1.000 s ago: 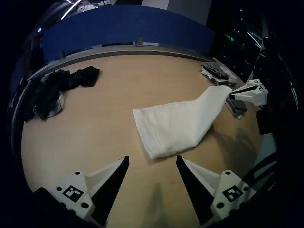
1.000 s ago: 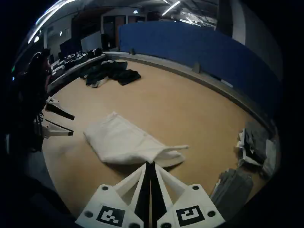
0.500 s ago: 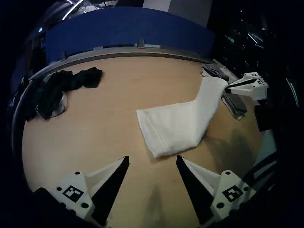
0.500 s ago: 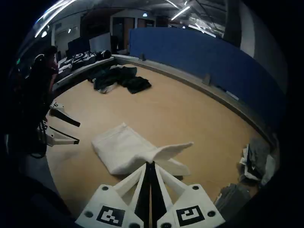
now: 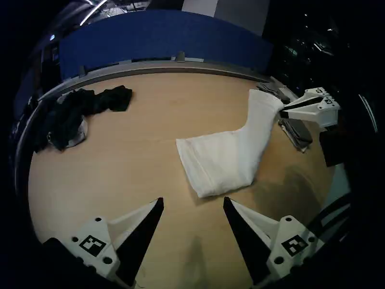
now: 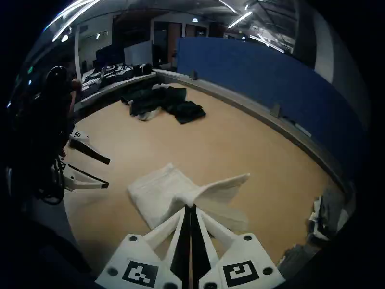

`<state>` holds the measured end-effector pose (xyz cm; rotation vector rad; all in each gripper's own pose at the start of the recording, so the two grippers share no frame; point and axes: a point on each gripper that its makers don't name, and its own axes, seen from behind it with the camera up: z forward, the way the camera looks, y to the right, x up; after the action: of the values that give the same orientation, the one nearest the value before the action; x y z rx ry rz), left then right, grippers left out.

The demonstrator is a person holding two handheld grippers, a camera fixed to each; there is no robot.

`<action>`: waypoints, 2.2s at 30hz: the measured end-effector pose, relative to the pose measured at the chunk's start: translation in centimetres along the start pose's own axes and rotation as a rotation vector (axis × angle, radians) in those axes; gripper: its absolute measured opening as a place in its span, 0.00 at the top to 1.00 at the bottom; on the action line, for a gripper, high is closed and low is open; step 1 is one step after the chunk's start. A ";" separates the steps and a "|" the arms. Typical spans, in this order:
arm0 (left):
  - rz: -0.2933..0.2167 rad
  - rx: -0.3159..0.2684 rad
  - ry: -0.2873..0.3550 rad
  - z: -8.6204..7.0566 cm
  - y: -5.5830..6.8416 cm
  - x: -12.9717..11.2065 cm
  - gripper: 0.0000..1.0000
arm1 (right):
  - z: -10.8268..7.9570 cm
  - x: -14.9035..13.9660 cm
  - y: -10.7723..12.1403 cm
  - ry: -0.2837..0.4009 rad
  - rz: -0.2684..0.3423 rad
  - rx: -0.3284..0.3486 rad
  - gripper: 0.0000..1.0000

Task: Fold towel

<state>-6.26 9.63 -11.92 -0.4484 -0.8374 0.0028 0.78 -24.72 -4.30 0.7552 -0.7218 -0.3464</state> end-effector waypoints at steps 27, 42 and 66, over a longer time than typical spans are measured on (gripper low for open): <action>0.029 -0.017 0.002 0.7 1.5 0.7 0.12 | -2.1 -6.7 2.0 -0.079 0.087 -0.044 1.00; 0.041 -0.019 -0.003 1.0 2.3 0.9 0.11 | -2.9 -8.8 3.7 -0.086 0.153 -0.085 1.00; 0.027 0.004 0.006 0.0 0.9 0.3 0.09 | 0.8 -1.0 1.2 -0.005 0.031 -0.012 1.00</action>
<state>-5.88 10.52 -12.04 -0.4553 -0.8255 0.0279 -0.43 -23.76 -3.53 0.7315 -0.7346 -0.3245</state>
